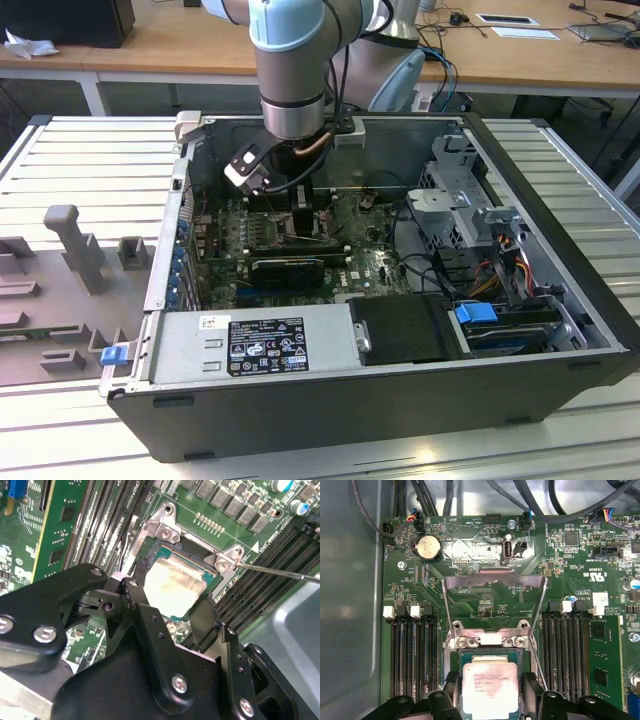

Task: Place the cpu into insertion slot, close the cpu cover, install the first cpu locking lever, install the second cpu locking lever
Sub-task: 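Place the cpu into insertion slot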

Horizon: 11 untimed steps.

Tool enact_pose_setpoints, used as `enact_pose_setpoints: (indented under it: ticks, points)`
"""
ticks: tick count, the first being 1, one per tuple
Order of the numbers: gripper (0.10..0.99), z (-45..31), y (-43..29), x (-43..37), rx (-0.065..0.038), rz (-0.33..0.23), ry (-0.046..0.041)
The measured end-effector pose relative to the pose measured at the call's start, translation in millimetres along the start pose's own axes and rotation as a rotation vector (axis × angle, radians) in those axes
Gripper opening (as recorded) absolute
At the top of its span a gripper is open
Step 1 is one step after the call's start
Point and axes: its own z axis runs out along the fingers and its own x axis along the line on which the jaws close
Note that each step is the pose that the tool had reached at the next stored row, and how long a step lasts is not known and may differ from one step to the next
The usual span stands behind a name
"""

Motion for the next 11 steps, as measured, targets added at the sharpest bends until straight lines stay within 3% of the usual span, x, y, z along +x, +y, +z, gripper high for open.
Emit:
enact_pose_setpoints:
  ticks: [3, 5, 8, 11]
  points:
    - [0.612, -0.8, 0.1, 0.1, 0.000, 0.000, -0.0005]
    - [0.612, -0.7, 0.3, 0.0, 0.000, 0.000, -0.0120]
    - [0.612, -0.7, 0.3, 0.0, 0.000, 0.002, -0.0169]
    - [0.612, -2.1, 0.4, 0.0, 0.000, 0.003, -0.0122]
